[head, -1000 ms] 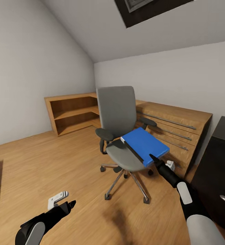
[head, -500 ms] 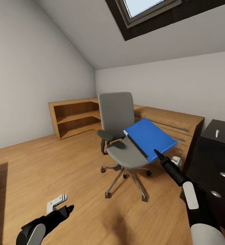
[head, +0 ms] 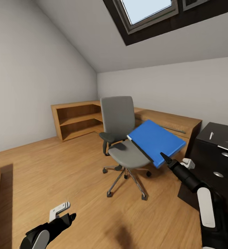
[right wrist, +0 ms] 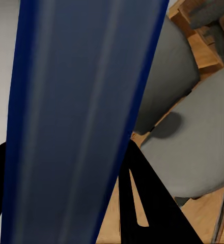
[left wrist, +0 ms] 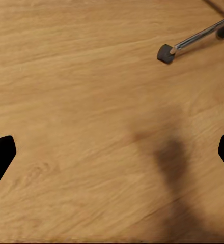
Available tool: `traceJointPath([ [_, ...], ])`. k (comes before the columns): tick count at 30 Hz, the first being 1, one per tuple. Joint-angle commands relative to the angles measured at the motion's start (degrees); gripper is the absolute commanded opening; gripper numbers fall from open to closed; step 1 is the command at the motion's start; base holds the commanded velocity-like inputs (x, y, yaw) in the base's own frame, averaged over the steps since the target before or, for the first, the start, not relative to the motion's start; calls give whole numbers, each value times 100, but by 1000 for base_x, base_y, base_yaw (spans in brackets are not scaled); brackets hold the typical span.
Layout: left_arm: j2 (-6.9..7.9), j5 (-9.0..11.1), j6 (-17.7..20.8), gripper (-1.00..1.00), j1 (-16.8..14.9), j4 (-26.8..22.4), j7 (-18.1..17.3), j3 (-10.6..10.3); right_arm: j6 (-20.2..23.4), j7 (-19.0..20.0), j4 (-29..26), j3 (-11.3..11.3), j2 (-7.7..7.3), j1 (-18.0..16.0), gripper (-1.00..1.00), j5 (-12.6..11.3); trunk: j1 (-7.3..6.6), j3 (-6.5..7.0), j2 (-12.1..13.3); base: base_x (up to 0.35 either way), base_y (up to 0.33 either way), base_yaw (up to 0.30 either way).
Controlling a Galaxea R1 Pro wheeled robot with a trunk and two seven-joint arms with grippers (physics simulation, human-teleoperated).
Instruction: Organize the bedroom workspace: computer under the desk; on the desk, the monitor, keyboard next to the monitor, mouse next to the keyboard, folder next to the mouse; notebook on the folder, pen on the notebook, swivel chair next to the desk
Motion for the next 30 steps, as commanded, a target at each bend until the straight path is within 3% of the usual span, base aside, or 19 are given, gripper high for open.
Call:
traceJointPath([
  [1,5,37,-32,100,-3,101,50,-47,125,-2,-58,-38,-11,-1,-100,-18,-24,12,39,-7,0,0],
  [4,9,15,-438,100,-3,639,27,-80,202,135,-106,-157,-20,27,-100,-107,-90,66,159,-3,0,0],
  [8,18,-7,-1154,100,-3,1413,-9,-99,220,908,-112,-315,-25,251,-100,-289,-178,138,319,0,0,0],
  [19,39,-288,-1279,100,-3,1785,-27,-101,328,1140,-103,-376,-3,385,-100,-349,-419,335,761,0,0,0],
  [25,33,-302,-1289,100,-3,1860,-20,-101,313,1152,-118,-377,20,391,-100,-668,-551,443,1001,0,0,0],
  [26,26,-313,-1625,100,-3,1941,-26,-106,353,1327,-110,-377,12,391,-100,-775,-573,461,1041,0,0,0],
  [30,11,-376,-1669,100,-3,1988,-20,-111,353,1336,-112,-385,5,391,-100,-773,-661,533,1202,0,0,-54],
])
